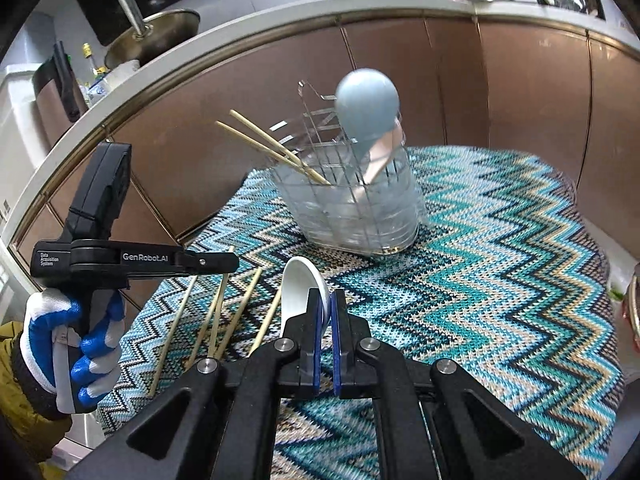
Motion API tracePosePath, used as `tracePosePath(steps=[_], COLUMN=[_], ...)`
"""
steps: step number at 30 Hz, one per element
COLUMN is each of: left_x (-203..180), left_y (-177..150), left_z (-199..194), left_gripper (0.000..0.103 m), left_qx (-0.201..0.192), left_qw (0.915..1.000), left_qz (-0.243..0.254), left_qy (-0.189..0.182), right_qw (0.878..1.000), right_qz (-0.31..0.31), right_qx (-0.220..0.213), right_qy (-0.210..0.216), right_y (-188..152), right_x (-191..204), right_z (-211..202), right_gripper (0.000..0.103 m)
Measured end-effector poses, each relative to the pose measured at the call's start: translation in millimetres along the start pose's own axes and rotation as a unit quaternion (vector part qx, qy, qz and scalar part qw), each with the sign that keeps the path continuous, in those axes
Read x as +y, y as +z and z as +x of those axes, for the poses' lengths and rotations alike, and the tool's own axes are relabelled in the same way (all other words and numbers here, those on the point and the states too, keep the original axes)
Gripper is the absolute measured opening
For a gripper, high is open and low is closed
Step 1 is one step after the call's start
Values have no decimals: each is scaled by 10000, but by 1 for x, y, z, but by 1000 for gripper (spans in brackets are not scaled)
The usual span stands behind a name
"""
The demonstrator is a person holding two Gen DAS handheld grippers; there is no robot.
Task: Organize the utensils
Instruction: 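Grasp a third chopstick with the left tool while the right tool grasps a white spoon, then lift the chopstick and spoon and carry both over the utensil holder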
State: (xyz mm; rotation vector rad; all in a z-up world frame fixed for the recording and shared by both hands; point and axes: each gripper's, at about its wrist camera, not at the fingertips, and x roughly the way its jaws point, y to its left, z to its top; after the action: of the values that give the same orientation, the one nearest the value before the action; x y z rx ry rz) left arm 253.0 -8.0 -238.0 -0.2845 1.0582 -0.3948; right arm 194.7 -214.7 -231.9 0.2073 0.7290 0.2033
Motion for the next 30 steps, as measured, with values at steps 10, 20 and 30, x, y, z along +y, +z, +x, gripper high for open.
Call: tracePosePath(steps=[10,20,30], left_x=[-20,-42,-66], left_y=[-12,-6,45], left_z=[-50,-88,-142], left_gripper=[5,5,5], left_qx=[-487,-842,-1570], left_qw=[9985,9947,9838], left_qz=[168,400,625], left_qy=[-182,-430,-604], right_qw=[9989,9967,9928], right_qz=[-213,-319,-428], right_qx=[-385,-661,-1011], right_qy=[-184,-357,-479], right_y=[-5,0,36], right_x=[21,26,23], right_z=[-43,-70,-81], right_gripper=[4,4,4])
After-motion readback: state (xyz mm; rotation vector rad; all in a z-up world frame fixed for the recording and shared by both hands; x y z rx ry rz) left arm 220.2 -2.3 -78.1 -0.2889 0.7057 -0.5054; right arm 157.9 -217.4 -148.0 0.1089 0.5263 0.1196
